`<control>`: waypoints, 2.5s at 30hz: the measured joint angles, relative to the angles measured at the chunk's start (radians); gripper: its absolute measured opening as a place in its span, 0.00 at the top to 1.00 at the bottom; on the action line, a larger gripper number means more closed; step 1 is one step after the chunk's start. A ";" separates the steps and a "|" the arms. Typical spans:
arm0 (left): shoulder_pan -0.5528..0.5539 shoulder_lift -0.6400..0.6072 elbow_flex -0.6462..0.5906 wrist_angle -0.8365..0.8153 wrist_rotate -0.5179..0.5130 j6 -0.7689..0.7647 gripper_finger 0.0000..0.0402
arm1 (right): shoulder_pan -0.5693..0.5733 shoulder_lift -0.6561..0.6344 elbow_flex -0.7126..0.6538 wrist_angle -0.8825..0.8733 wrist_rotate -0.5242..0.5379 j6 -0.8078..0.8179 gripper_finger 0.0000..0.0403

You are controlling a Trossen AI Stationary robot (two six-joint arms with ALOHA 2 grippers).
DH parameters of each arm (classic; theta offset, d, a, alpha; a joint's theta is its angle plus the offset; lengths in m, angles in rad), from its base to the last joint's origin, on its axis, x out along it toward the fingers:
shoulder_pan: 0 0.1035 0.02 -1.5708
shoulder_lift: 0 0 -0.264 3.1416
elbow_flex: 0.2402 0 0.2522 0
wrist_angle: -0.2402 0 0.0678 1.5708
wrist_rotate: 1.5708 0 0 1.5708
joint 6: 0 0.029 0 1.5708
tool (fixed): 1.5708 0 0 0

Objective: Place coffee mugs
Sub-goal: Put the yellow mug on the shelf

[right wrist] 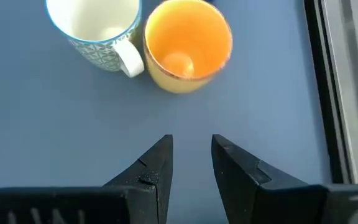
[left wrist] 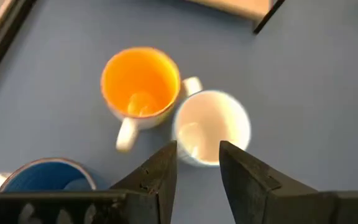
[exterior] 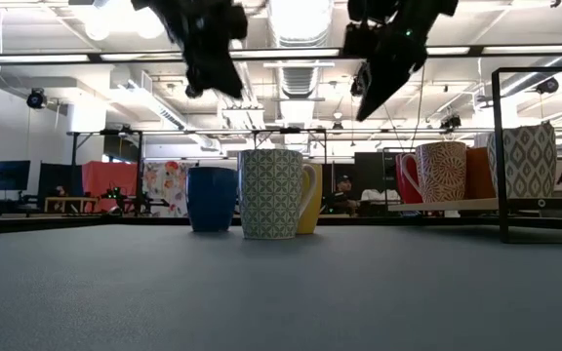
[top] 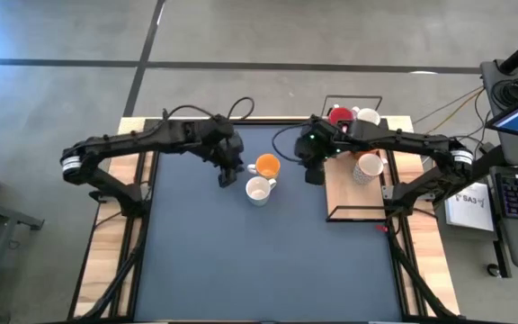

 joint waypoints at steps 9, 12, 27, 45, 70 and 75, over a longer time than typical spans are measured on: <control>-0.146 -0.108 0.000 0.004 -0.105 -0.079 0.75 | 0.006 0.105 -0.019 0.100 -0.068 -0.115 0.69; -0.181 -0.134 -0.001 0.004 -0.136 -0.094 0.75 | 0.010 0.141 -0.019 0.122 -0.071 -0.188 0.68; -0.216 -0.182 -0.001 -0.021 -0.167 -0.123 0.75 | 0.056 0.227 -0.019 0.261 -0.071 -0.480 0.69; -0.216 -0.182 -0.001 -0.043 -0.167 -0.105 0.75 | 0.056 0.334 -0.004 0.296 0.009 -0.499 0.74; -0.216 -0.182 -0.001 -0.031 -0.175 -0.070 0.75 | 0.055 0.088 0.012 -0.118 0.042 -0.304 0.97; -0.216 -0.182 -0.001 -0.024 -0.175 -0.070 0.75 | 0.055 0.033 0.012 -0.279 0.042 -0.306 0.97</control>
